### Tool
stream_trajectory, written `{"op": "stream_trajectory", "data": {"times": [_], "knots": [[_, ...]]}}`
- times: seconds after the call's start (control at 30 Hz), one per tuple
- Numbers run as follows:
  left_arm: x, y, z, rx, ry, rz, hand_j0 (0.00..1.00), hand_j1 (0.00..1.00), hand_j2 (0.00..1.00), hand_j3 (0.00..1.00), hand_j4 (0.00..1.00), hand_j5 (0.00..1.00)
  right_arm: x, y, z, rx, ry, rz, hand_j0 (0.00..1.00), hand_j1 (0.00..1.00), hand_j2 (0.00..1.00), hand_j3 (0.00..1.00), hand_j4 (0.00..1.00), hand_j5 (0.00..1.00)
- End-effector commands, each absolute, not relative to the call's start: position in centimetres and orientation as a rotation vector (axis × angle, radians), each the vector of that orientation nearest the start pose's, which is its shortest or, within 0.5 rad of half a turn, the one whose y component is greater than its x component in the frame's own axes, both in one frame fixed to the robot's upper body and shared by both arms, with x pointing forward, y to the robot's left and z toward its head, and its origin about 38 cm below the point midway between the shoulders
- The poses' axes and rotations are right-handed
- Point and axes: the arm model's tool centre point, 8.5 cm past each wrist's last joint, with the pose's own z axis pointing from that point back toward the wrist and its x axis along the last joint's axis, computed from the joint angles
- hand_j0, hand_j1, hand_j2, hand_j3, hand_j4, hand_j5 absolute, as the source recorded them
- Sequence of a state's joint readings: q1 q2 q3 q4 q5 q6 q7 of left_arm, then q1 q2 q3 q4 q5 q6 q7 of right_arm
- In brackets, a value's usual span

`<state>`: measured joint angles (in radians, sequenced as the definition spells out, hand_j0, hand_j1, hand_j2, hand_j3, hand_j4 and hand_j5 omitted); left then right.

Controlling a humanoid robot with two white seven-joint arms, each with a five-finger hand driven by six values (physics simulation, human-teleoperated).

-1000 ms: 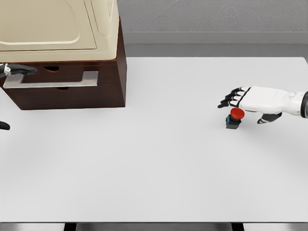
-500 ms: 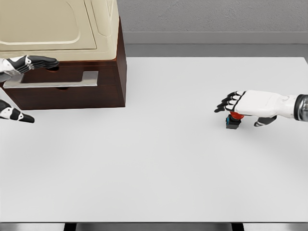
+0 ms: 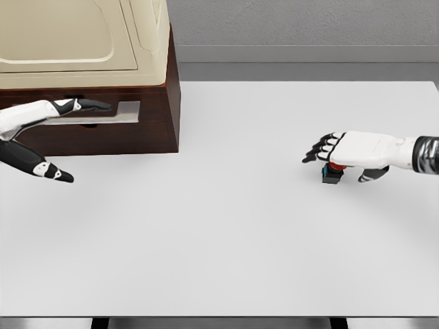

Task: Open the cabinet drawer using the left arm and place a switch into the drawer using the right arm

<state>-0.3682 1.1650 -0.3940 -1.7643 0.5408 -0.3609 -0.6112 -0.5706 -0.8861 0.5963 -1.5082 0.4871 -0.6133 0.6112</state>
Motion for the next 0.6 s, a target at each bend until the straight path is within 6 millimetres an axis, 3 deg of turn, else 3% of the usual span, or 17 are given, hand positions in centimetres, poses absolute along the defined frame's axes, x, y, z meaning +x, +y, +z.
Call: {"op": "stream_trajectory", "data": {"times": [0.0, 0.57], "knots": [[36.1, 35.2, 29.4, -0.129, -1.574, -1.478, 1.0, 1.0, 1.0, 1.0, 1.0, 1.0, 41.2, -32.1, 19.5, -0.41, -1.187, 2.253, 1.0, 1.0, 1.0, 1.0, 1.0, 1.0], [37.1, 36.1, 28.7, 0.018, -1.419, -1.483, 1.0, 1.0, 1.0, 1.0, 1.0, 1.0, 41.2, -32.0, 19.5, -0.41, -1.186, 2.258, 1.0, 1.0, 1.0, 1.0, 1.0, 1.0]]}}
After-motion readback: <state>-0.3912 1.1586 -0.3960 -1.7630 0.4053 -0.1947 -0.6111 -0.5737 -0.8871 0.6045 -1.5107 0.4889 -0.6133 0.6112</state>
